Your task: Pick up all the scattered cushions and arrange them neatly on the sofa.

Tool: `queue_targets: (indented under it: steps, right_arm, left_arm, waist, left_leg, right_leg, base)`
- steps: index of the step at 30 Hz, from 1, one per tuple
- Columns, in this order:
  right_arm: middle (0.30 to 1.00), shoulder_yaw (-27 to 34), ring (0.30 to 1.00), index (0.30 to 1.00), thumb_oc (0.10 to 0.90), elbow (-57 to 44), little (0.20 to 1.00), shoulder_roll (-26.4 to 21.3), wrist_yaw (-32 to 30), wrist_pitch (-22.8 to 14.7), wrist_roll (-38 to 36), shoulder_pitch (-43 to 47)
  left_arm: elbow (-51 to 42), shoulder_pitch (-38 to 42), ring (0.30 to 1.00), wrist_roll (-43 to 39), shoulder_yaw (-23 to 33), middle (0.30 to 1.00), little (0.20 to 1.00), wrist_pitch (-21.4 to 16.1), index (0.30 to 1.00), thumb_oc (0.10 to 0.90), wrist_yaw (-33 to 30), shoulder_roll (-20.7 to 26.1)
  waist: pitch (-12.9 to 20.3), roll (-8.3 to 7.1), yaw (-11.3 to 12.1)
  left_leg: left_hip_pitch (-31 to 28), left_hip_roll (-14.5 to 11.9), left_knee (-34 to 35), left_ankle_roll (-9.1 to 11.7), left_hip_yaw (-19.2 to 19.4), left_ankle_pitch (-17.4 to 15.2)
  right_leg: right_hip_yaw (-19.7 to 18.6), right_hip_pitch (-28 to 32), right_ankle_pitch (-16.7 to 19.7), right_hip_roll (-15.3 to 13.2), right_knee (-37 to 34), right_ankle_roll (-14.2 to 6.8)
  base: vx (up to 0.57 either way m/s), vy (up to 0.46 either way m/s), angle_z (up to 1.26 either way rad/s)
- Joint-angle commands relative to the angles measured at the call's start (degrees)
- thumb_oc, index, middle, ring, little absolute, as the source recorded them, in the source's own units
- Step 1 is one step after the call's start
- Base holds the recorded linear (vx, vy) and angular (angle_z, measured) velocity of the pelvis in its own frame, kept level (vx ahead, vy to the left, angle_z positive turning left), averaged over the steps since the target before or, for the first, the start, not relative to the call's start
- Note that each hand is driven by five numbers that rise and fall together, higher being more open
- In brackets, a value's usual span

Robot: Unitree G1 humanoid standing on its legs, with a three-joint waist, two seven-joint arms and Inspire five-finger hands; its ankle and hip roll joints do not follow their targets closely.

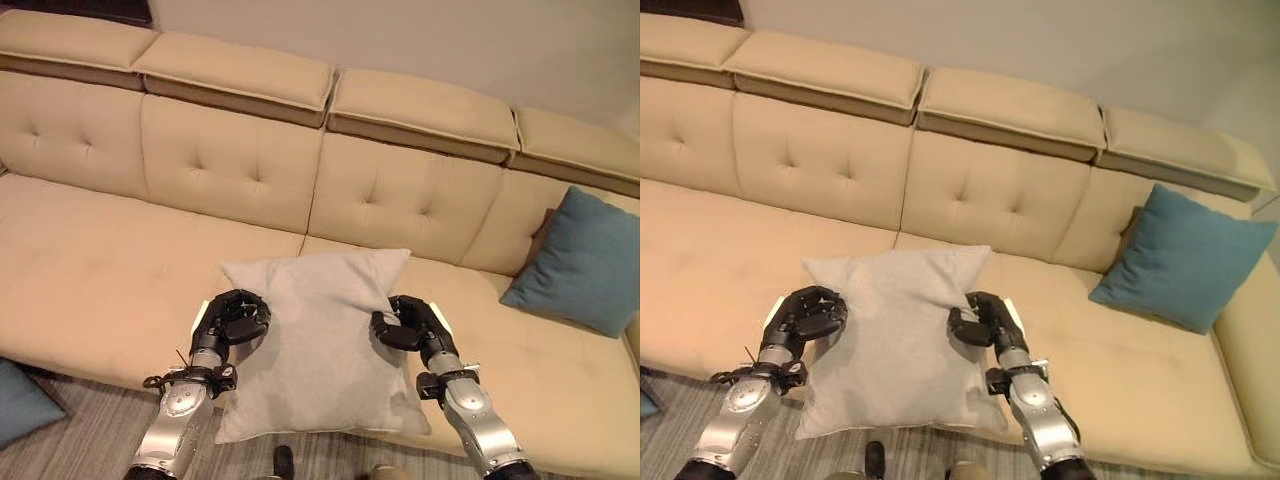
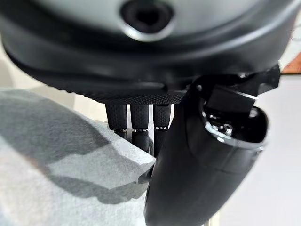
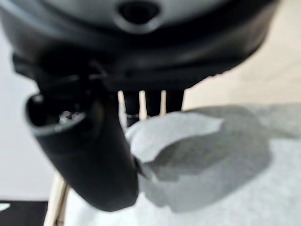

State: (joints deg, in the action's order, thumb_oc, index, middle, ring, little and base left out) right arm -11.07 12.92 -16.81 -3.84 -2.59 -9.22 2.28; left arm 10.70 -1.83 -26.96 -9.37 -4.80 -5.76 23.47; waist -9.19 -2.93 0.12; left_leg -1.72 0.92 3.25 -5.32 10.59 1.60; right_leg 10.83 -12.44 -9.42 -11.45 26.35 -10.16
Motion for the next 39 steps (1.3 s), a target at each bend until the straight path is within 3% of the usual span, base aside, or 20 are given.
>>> queue_targets:
  steps: [1, 2, 3, 5, 7, 10, 12, 15, 18, 20, 26, 29, 32, 36, 39]
  right_arm:
    - [0.300, 1.29, 0.300, 0.300, 0.400, -5.04, 0.300, -0.73, -0.19, -6.41, -0.02, 6.83]
    - [0.300, 1.08, 0.300, 0.300, 0.400, -4.63, 0.300, -0.63, 0.01, -6.45, -0.14, 7.04]
    - [0.300, 1.00, 0.300, 0.300, 0.400, -4.97, 0.300, -0.90, 0.00, -6.57, 0.06, 6.92]
    - [0.300, 1.81, 0.300, 0.300, 0.400, -5.34, 0.300, -1.10, -0.13, -6.68, 0.71, 6.35]
    - [0.300, 2.31, 0.300, 0.300, 0.400, -5.77, 0.300, -1.66, -0.45, -6.89, 0.67, 6.13]
    - [0.300, 3.08, 0.300, 0.300, 0.400, -6.92, 0.300, -2.95, -0.87, -7.21, -0.18, 5.29]
    - [0.300, 2.39, 0.300, 0.300, 0.400, -7.18, 0.300, -3.86, -1.13, -6.86, 0.18, 5.20]
    - [0.300, 2.07, 0.300, 0.300, 0.400, -7.62, 0.300, -3.88, -1.33, -6.83, 0.40, 5.26]
    - [0.300, 1.65, 0.300, 0.300, 0.400, -7.34, 0.300, -4.01, -2.19, -6.98, 0.42, 5.38]
    - [0.300, 1.76, 0.300, 0.300, 0.400, -7.37, 0.300, -4.16, -2.34, -6.95, 0.78, 5.14]
    - [0.300, 2.36, 0.300, 0.300, 0.400, -7.75, 0.300, -2.59, -4.41, -7.86, 0.93, 4.59]
    - [0.300, 1.78, 0.300, 0.300, 0.400, -5.19, 0.300, -0.47, -8.07, -9.39, 1.22, 8.48]
    - [0.300, 0.00, 0.300, 0.300, 0.400, -2.32, 0.300, -0.62, -11.95, -10.29, 3.23, 15.67]
    - [0.300, -3.54, 0.300, 0.300, 0.400, 3.22, 0.300, -1.10, -21.53, -11.99, 7.37, 31.90]
    - [0.300, -4.42, 0.300, 0.300, 0.400, 6.69, 0.300, -1.91, -26.41, -13.01, 9.12, 39.13]
  left_arm:
    - [-8.98, 3.55, 0.300, -1.10, -1.00, 0.300, 0.300, -7.72, 0.300, 0.400, 2.30, -1.83]
    - [-9.01, 3.42, 0.300, -1.16, -0.58, 0.300, 0.300, -7.96, 0.300, 0.400, 2.57, -1.93]
    - [-9.12, 3.51, 0.300, -1.20, -0.76, 0.300, 0.300, -8.03, 0.300, 0.400, 2.89, -2.21]
    - [-8.72, 3.99, 0.300, -1.32, -1.14, 0.300, 0.300, -8.33, 0.300, 0.400, 3.13, -3.40]
    - [-8.56, 4.60, 0.300, -1.60, -1.35, 0.300, 0.300, -8.47, 0.300, 0.400, 3.48, -3.64]
    - [-8.24, 5.81, 0.300, -1.15, -2.23, 0.300, 0.300, -8.54, 0.300, 0.400, 3.59, -4.08]
    - [-8.53, 6.41, 0.300, -1.39, -1.96, 0.300, 0.300, -8.55, 0.300, 0.400, 2.62, -4.71]
    - [-9.28, 6.46, 0.300, -1.15, -1.83, 0.300, 0.300, -8.64, 0.300, 0.400, 2.18, -4.88]
    - [-9.57, 7.38, 0.300, -0.50, -2.15, 0.300, 0.300, -8.87, 0.300, 0.400, 1.07, -4.98]
    - [-9.62, 7.26, 0.300, -0.70, -2.35, 0.300, 0.300, -8.89, 0.300, 0.400, 1.25, -5.34]
    - [-11.13, 6.90, 0.300, 1.76, -3.16, 0.300, 0.300, -8.74, 0.300, 0.400, 0.37, -5.12]
    - [-10.99, 9.74, 0.300, 5.09, -4.07, 0.300, 0.300, -9.98, 0.300, 0.400, -2.69, -4.84]
    - [-8.65, 16.98, 0.300, 8.51, -6.24, 0.300, 0.300, -11.42, 0.300, 0.400, -6.89, -4.50]
    - [0.06, 39.06, 0.300, 14.99, -12.45, 0.300, 0.300, -14.23, 0.300, 0.400, -17.33, -4.13]
    - [5.22, 47.69, 0.300, 17.71, -14.14, 0.300, 0.300, -14.96, 0.300, 0.400, -22.76, -3.87]
  waist:
    - [5.00, -1.02, 1.15]
    - [5.04, -1.18, 1.80]
    - [5.09, -1.39, 1.94]
    - [5.46, -1.71, 1.11]
    - [5.84, -1.88, 0.88]
    - [5.60, -2.38, -0.14]
    - [4.83, -2.67, 0.30]
    - [5.12, -2.47, 0.24]
    - [4.83, -1.52, 0.37]
    - [5.38, -0.55, 0.13]
    - [5.87, 1.39, -0.50]
    - [4.70, 2.25, -0.55]
    - [3.73, 2.88, -0.30]
    - [2.29, 4.02, -0.57]
    - [2.71, 3.94, -0.46]
  left_leg:
    - [1.77, -3.12, -5.89, 4.75, -2.87, -7.16]
    - [1.15, -2.85, -5.19, 5.15, -2.02, -7.14]
    - [0.78, -2.49, -5.28, 5.41, -1.67, -7.39]
    - [0.59, -2.36, -5.65, 6.44, -1.64, -7.53]
    - [0.90, -2.21, -6.44, 7.08, -1.45, -7.72]
    - [3.56, -3.19, -13.98, 8.82, -1.38, -8.92]
    - [7.59, -3.93, -18.06, 9.89, -3.57, -8.42]
    - [8.26, -5.32, -15.52, 10.16, -4.72, -6.93]
    - [9.16, -6.51, -9.88, 10.92, -6.25, -2.98]
    - [7.68, -7.14, -6.88, 11.12, -5.64, -2.14]
    - [1.43, -6.74, -0.49, 10.77, -3.77, -1.65]
    - [1.52, -6.11, 1.15, 9.98, -2.66, -1.90]
    - [5.06, -5.94, 1.75, 9.48, -2.49, -1.36]
    - [14.65, -5.50, 1.75, 10.95, -3.93, 0.89]
    - [18.85, -5.04, 1.75, 11.26, -4.58, 2.08]
  right_leg:
    - [4.25, 6.13, 7.35, 3.30, -14.40, 2.04]
    - [8.59, 6.22, 8.23, 3.01, -18.11, 1.60]
    - [9.24, 8.24, 8.12, 3.40, -20.65, 1.65]
    - [6.64, 9.74, 7.65, 5.12, -22.39, 2.16]
    - [7.53, 10.48, 7.99, 5.10, -23.90, 2.40]
    - [8.29, 13.38, 7.99, 5.14, -27.03, 3.44]
    - [8.21, 14.72, 7.73, 5.11, -28.62, 4.10]
    - [7.99, 15.36, 7.64, 5.50, -29.50, 4.04]
    - [6.27, 16.34, 7.02, 6.65, -30.74, 4.02]
    - [6.32, 16.73, 6.61, 6.89, -31.29, 3.87]
    - [4.58, 17.15, 6.53, 6.68, -31.35, 3.37]
    - [3.28, 15.32, 7.35, 6.09, -31.35, 2.45]
    - [1.95, 10.45, 8.54, 5.83, -31.35, 1.76]
    - [2.39, 0.66, 11.19, 4.80, -31.35, 0.82]
    - [2.42, -3.53, 12.66, 4.49, -31.35, 0.60]
  base:
    - [0.08, -0.058, -0.69]
    - [0.08, -0.064, -0.46]
    - [0.11, -0.111, -0.19]
    - [0.11, -0.114, -0.07]
    - [0.07, -0.074, 0.20]
    - [0.05, -0.079, 0.26]
    - [0.02, -0.036, 0.17]
    - [0.04, 0.009, -0.22]
    - [0.09, 0.048, -0.20]
    - [0.08, 0.061, -0.38]
    - [0.12, 0.112, -0.12]
    - [-0.03, 0.140, -0.18]
    - [-0.20, 0.068, -0.21]
    - [-0.22, 0.040, 0.01]
    - [-0.13, 0.025, 0.09]
